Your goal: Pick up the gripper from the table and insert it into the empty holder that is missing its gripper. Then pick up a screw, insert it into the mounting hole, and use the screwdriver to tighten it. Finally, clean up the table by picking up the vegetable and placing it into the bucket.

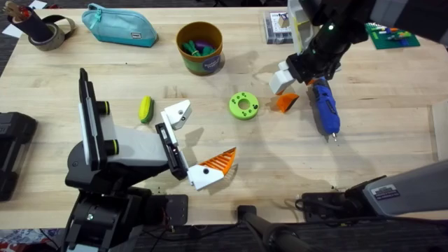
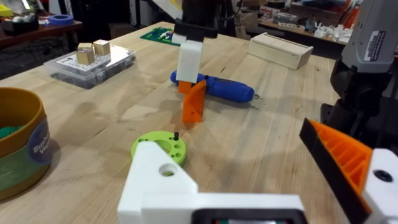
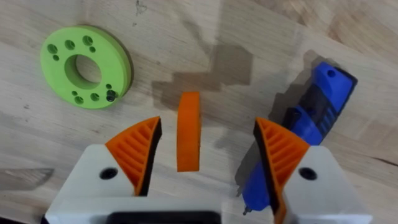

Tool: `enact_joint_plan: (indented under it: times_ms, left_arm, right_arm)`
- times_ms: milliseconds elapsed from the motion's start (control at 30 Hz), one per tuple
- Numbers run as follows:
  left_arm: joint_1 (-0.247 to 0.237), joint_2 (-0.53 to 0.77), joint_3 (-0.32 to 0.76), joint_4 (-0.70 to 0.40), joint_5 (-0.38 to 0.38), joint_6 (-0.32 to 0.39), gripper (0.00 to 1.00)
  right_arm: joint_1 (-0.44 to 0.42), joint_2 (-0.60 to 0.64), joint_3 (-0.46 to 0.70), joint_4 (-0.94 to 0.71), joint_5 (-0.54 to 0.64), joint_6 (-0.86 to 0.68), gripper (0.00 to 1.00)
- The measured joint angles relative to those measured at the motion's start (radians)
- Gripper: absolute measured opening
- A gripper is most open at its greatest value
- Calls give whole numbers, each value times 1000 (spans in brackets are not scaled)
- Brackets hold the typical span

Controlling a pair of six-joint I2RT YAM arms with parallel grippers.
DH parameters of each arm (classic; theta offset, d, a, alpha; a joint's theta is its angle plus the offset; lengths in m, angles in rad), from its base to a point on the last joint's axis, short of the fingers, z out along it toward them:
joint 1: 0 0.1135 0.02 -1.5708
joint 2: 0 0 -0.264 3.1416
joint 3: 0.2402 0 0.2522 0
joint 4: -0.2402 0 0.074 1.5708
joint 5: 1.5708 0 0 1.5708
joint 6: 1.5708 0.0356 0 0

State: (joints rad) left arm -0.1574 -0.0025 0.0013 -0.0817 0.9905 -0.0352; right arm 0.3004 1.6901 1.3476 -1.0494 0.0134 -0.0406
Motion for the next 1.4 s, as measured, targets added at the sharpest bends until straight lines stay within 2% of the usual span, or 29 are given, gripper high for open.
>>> enact_joint_plan:
  times_ms: [167, 500, 733, 867, 1000, 1400]
  left_arm:
    - [-1, 2, 3, -1, 1, 0, 993]
    - [-1, 2, 3, -1, 1, 0, 993]
    - [-1, 2, 3, -1, 1, 0, 993]
    - [-1, 2, 3, -2, 1, 0, 993]
    - [-1, 2, 3, -1, 1, 0, 993]
    - [-1, 2, 3, -1, 1, 0, 993]
  right_arm:
    - [0, 15, 0, 1, -6, -1, 897]
    - [0, 15, -2, -48, -100, -68, 897]
    - [0, -63, -58, -44, -111, -80, 897]
    - [0, -134, -147, -2, -110, -81, 897]
    - [0, -149, -205, 29, -103, -81, 897]
    - [0, -135, -219, 148, -82, -85, 897]
